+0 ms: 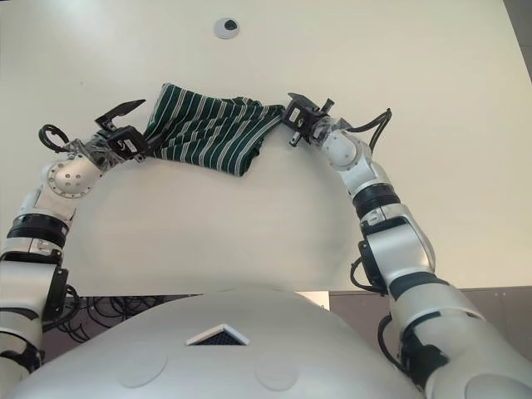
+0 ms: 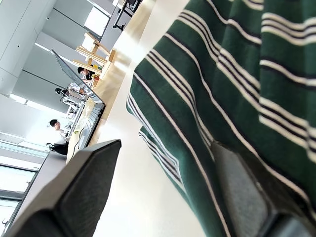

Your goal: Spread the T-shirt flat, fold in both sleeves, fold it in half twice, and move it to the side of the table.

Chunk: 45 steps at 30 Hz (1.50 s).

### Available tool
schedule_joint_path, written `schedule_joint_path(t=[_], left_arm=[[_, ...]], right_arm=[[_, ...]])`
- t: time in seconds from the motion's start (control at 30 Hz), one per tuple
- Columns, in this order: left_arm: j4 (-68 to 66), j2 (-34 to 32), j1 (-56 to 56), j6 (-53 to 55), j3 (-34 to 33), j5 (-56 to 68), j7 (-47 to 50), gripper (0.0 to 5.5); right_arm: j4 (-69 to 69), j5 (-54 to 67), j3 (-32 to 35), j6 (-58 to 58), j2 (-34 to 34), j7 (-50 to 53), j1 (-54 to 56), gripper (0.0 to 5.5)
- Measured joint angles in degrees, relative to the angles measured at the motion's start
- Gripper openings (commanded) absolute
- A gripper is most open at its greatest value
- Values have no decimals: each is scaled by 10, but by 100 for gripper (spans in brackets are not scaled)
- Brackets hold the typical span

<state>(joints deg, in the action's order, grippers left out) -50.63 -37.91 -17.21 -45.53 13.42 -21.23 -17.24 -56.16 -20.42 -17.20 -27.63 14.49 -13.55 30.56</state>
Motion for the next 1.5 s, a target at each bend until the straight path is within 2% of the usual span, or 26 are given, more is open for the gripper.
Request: schedule_joint_path(t=[0.13,0.3,0.5,0.63,0.77,0.97,1.1,1.2,1.3,1.4,1.5], left_arm=[[-17,-3,-7,-13,10,7,4,337],[-33,6,-8,-17,11,52,-14,337],[9,33,21,11,-3,194,-156,337],[86,53,69,40,4,269,-256,337],[126,77,90,40,28,271,-269,337],[149,78,104,60,20,285,-275,337],[250,79,170,125,10,389,-369,337],[384,82,211,186,2,487,-406,337],[484,111,206,267,-43,591,-383,337],[477,153,171,312,-77,618,-340,337],[392,234,113,292,-100,590,-282,337]], right_arm=[[28,53,35,-83,3,-13,-17,167],[154,138,22,-185,-1,-129,-77,167],[249,171,8,-177,-3,-180,-108,167],[297,152,-37,-152,-18,-199,-125,167],[265,48,-84,-101,-59,-149,-117,167],[132,-27,-95,-2,-77,-57,-55,167],[27,-39,-84,21,-89,8,17,167],[-14,-36,-70,13,-56,16,32,167],[-40,-19,-48,-3,2,22,30,167],[-66,-2,-20,-9,51,45,25,167],[-112,44,50,11,138,90,2,167]])
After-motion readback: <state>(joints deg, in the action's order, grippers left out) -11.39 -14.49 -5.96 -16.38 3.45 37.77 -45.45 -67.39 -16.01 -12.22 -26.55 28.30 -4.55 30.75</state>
